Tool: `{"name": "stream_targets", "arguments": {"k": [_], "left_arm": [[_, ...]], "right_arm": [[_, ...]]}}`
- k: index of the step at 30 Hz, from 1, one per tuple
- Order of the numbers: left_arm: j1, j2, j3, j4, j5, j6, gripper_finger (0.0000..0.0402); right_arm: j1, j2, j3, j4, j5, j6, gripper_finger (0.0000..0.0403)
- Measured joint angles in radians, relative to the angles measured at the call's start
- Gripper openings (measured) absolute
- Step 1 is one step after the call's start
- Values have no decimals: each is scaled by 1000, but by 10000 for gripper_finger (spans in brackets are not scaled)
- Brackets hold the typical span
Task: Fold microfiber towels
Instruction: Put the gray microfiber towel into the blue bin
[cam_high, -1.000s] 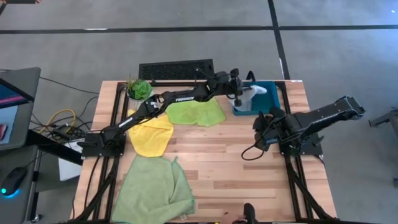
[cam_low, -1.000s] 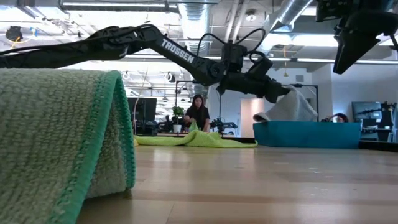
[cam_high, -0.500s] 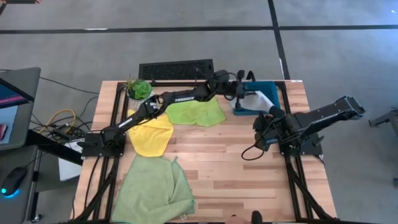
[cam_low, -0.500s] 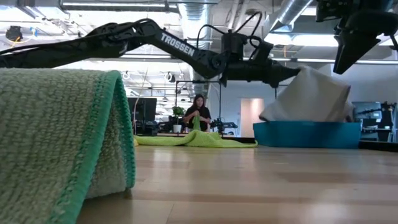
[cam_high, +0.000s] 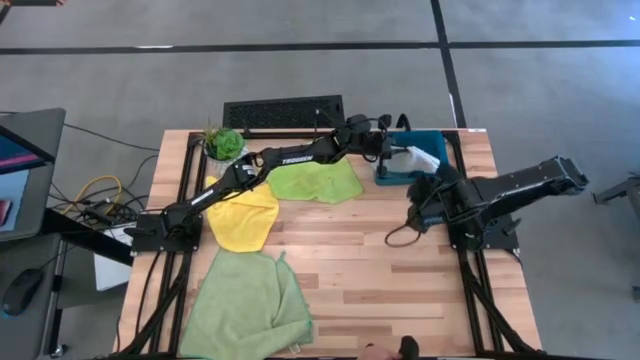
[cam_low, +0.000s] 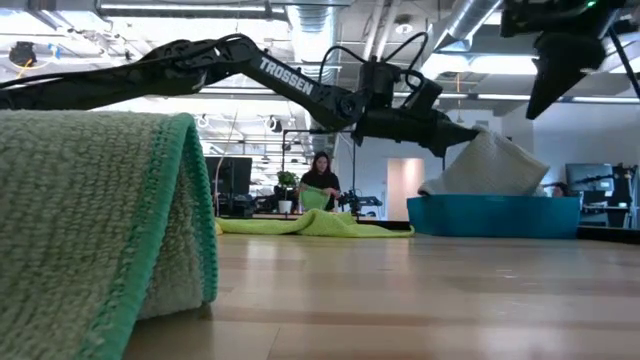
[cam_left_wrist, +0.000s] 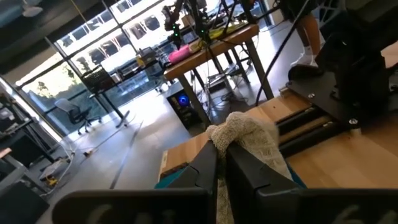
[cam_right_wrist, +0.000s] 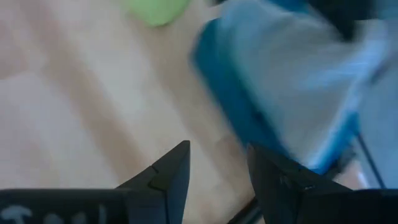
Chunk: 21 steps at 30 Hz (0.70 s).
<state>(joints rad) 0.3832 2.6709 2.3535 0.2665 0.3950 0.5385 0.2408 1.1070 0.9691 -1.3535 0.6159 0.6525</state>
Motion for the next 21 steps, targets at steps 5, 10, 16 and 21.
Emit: {"name": "stream_targets", "arguments": {"k": [5, 10, 16, 21], "left_arm": [[-2, 0, 0, -18, 0, -1, 3], [-2, 0, 0, -18, -2, -2, 3], [-2, 0, 0, -19, -1, -3, 4], [-3, 0, 1, -25, 14, -4, 4]], "right_arm": [[-97, -46, 0, -25, 66, 0, 182], [-228, -72, 0, -37, 65, -5, 182], [-411, -72, 0, 5, 5, -125, 182], [-570, -72, 0, 159, -125, -310, 196]]}}
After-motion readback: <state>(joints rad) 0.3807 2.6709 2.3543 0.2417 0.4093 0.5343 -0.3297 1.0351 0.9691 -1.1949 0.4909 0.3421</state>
